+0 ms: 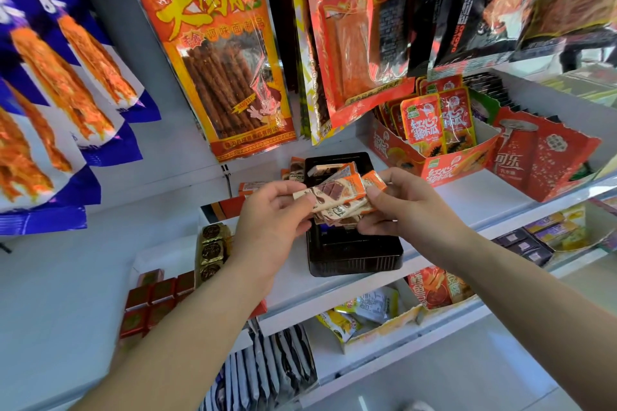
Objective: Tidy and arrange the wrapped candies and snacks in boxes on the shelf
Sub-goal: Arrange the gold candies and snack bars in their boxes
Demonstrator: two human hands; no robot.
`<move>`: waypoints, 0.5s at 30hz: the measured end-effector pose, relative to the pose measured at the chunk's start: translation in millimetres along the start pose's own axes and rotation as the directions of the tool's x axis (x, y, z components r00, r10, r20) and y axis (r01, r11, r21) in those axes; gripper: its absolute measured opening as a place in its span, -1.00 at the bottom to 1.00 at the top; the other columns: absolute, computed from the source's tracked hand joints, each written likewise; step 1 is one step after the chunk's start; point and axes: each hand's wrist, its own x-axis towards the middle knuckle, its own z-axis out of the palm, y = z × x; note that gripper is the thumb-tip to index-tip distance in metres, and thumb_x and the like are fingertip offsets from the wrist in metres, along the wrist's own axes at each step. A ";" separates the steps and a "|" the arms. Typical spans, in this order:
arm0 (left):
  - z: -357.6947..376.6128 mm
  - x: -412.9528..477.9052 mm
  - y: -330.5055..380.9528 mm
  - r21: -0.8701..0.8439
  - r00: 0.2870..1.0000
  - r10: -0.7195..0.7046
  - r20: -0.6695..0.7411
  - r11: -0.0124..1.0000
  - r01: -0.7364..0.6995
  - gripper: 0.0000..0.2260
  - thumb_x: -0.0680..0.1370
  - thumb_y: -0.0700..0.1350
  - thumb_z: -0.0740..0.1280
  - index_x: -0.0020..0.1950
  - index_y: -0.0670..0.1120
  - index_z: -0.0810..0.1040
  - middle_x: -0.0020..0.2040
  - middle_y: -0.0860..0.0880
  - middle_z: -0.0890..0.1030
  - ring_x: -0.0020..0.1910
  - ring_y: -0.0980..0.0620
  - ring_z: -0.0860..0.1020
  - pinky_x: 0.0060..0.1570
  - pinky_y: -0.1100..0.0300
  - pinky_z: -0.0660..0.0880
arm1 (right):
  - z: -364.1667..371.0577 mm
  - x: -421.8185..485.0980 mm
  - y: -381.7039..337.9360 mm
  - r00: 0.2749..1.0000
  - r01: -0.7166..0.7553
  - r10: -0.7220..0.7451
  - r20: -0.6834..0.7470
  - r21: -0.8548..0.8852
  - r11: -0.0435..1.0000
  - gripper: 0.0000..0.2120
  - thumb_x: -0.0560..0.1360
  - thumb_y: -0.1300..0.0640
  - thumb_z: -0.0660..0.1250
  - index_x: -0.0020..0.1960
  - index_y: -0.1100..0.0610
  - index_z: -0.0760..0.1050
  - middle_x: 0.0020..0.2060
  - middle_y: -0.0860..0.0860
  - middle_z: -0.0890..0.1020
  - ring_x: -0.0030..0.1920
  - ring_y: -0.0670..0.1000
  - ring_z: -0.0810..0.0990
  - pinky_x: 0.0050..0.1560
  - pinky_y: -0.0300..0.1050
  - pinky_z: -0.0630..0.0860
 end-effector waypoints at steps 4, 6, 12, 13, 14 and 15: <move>4.6 -1.6 -2.1 -0.002 1.000 0.012 -0.015 1.000 -0.012 -0.93 0.56 -0.23 0.39 0.01 -0.08 0.57 0.05 -0.11 0.64 -0.09 0.00 0.71 -0.24 0.15 0.63 | 1.9 0.9 -0.2 1.000 -0.023 0.023 0.004 0.071 0.997 -0.89 0.64 0.18 0.23 0.11 0.19 0.47 -0.17 0.13 0.68 -0.22 0.12 0.69 -0.04 0.02 0.69; 6.8 -1.7 -4.3 0.053 0.999 0.033 -0.028 0.998 -0.031 -0.93 0.56 -0.20 0.40 -0.01 -0.05 0.56 0.05 -0.05 0.62 -0.12 0.03 0.70 -0.27 0.17 0.62 | 2.9 1.1 -1.8 1.000 -0.029 0.030 -0.009 0.096 0.995 -0.84 0.65 0.19 0.21 0.19 0.08 0.50 -0.15 0.15 0.66 -0.23 0.14 0.69 -0.06 0.02 0.68; 6.1 0.1 -5.5 0.118 1.000 0.007 -0.009 0.993 -0.006 -0.93 0.56 -0.16 0.41 0.03 -0.10 0.58 -0.03 -0.10 0.69 -0.20 0.02 0.71 -0.28 0.19 0.60 | 5.0 -1.7 -3.5 0.999 -0.012 0.011 0.042 0.029 1.000 -0.78 0.65 0.09 0.21 0.23 0.11 0.53 -0.11 0.15 0.66 -0.22 0.11 0.66 -0.02 0.01 0.67; 5.8 -0.4 -5.2 0.122 1.000 -0.001 0.002 0.992 0.001 -0.92 0.57 -0.17 0.40 0.04 -0.11 0.59 -0.05 -0.12 0.69 -0.22 0.01 0.71 -0.29 0.20 0.60 | 5.9 -2.2 -3.9 0.999 0.003 -0.003 0.036 -0.004 1.000 -0.76 0.63 0.07 0.25 0.23 0.14 0.52 -0.13 0.16 0.65 -0.23 0.11 0.65 -0.04 0.00 0.68; 5.5 -1.3 -4.7 0.132 1.000 -0.004 0.020 0.991 0.001 -0.92 0.57 -0.17 0.39 0.06 -0.10 0.60 -0.07 -0.12 0.69 -0.24 -0.01 0.71 -0.30 0.21 0.59 | 7.0 -2.3 -4.3 1.000 0.021 -0.020 0.023 -0.040 0.999 -0.76 0.61 0.08 0.28 0.22 0.15 0.52 -0.16 0.17 0.64 -0.26 0.11 0.65 -0.07 -0.01 0.69; 5.1 -2.0 -4.2 0.145 0.999 -0.003 0.047 0.989 -0.004 -0.91 0.58 -0.16 0.38 0.08 -0.07 0.62 -0.06 -0.12 0.69 -0.24 -0.04 0.71 -0.31 0.23 0.58 | 7.6 -2.3 -4.8 0.999 0.036 -0.036 0.009 -0.073 0.997 -0.77 0.60 0.10 0.30 0.21 0.15 0.52 -0.20 0.17 0.63 -0.29 0.10 0.64 -0.11 -0.01 0.69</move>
